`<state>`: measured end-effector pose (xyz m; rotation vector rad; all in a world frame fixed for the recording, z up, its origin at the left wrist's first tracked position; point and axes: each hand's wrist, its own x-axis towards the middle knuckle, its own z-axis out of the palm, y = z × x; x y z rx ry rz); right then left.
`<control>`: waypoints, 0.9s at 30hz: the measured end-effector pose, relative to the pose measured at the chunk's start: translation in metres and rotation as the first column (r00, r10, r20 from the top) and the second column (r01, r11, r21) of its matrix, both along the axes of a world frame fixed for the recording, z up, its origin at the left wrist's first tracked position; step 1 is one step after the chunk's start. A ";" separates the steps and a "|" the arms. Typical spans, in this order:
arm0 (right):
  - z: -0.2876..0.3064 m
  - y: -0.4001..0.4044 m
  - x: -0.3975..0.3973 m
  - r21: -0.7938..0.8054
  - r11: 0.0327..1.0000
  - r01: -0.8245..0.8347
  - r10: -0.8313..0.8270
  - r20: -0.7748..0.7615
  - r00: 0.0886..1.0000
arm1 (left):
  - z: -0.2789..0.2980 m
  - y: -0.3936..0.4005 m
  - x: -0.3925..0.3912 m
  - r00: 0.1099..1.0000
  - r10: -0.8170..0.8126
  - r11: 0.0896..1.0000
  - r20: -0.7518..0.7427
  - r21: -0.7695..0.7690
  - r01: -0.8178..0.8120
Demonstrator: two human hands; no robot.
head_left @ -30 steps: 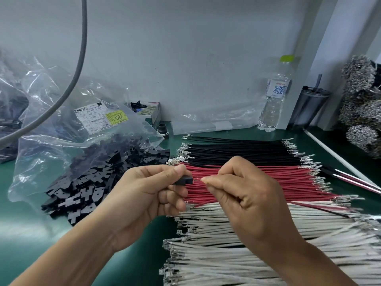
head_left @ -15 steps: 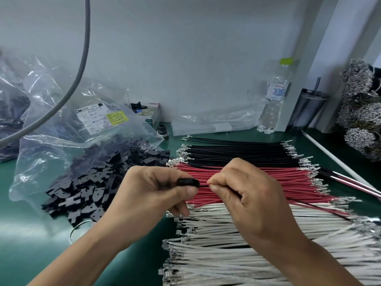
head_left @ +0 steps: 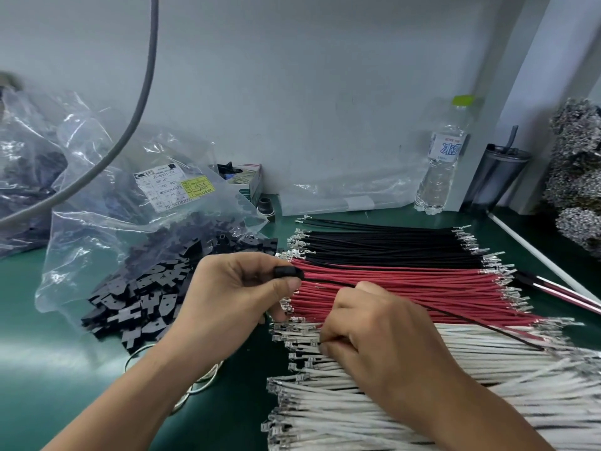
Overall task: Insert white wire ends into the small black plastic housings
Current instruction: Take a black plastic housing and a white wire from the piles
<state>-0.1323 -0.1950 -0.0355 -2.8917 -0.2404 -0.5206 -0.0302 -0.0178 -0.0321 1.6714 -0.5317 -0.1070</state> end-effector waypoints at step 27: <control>0.005 -0.005 -0.003 0.201 0.979 0.029 -0.054 0.120 0.991 | 0.001 0.002 0.001 0.998 -0.048 0.999 -0.036 -0.012 0.048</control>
